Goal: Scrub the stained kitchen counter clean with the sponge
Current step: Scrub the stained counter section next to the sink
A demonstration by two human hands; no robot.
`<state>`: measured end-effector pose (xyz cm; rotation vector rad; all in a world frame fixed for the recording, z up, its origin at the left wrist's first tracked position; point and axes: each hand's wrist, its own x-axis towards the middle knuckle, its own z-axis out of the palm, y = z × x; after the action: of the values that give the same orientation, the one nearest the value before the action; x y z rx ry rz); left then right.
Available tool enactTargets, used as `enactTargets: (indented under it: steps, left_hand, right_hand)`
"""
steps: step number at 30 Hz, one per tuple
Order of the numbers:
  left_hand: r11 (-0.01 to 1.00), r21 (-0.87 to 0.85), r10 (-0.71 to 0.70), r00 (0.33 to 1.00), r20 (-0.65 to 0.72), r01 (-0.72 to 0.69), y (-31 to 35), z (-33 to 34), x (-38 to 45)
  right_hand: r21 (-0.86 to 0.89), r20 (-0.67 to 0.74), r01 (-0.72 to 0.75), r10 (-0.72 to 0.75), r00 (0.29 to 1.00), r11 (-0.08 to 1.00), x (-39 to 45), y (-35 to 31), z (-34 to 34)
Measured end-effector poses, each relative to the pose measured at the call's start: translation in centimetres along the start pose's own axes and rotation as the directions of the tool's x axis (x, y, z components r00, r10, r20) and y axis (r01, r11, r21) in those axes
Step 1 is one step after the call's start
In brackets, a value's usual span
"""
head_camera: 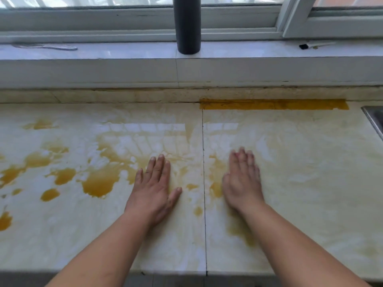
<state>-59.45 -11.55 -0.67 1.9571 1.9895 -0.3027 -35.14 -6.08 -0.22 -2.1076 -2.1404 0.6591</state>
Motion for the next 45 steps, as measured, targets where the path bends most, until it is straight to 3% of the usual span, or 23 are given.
enactTargets:
  steps: [4, 8, 10, 13, 17, 22, 29, 34, 41, 45]
  left_hand:
    - [0.999, -0.043, -0.001, 1.000, -0.015, 0.000, -0.4, 0.7, 0.1]
    - [0.999, -0.054, -0.006, 0.999, -0.052, 0.003, -0.3, 1.1, 0.0]
    - [0.999, -0.053, 0.000, 0.999, -0.053, -0.002, -0.4, 1.1, -0.1]
    - [0.999, -0.052, 0.005, 0.999, -0.041, -0.007, -0.3, 1.1, 0.0]
    - [0.998, -0.054, 0.007, 0.999, -0.045, -0.010, -0.3, 1.2, -0.1]
    - [0.999, -0.051, 0.003, 0.999, -0.046, -0.005, -0.2, 1.1, -0.1]
    - [0.999, -0.045, -0.003, 0.998, -0.058, 0.000, 0.0, 0.8, -0.3]
    - [0.999, -0.041, -0.001, 0.998, -0.070, -0.002, -0.2, 1.0, -0.3]
    - [0.999, -0.039, -0.018, 0.996, -0.085, 0.015, -0.4, 1.4, 0.0]
    - [0.999, -0.045, -0.028, 0.995, -0.098, 0.024, -0.4, 1.1, 0.0]
  right_hand:
    - [-0.033, 0.062, 0.185, -0.182, 0.981, 0.982, 0.5, -5.3, 1.8]
    - [-0.055, 0.085, 0.298, -0.293, 0.952, 0.953, 0.2, -2.7, 0.7]
    - [-0.049, 0.022, 0.201, -0.200, 0.980, 0.978, -0.3, 0.8, -0.5]
    - [-0.031, -0.096, -0.058, 0.054, 0.994, 0.998, -1.3, 4.0, -1.2]
    - [-0.011, -0.111, -0.226, 0.224, 0.968, 0.974, 0.0, 0.5, -0.1]
    - [-0.010, 0.036, 0.051, -0.050, 0.998, 0.999, 1.3, -4.6, 0.6]
    - [-0.109, 0.050, 0.245, -0.240, 0.969, 0.963, -7.1, -4.3, 4.3]
    - [-0.099, 0.047, 0.309, -0.306, 0.951, 0.946, -11.1, -4.1, 5.9]
    - [-0.081, 0.104, 0.340, -0.332, 0.938, 0.937, -4.3, -7.1, 4.0]
    - [-0.105, 0.096, 0.352, -0.343, 0.934, 0.930, -8.9, -5.3, 4.8]
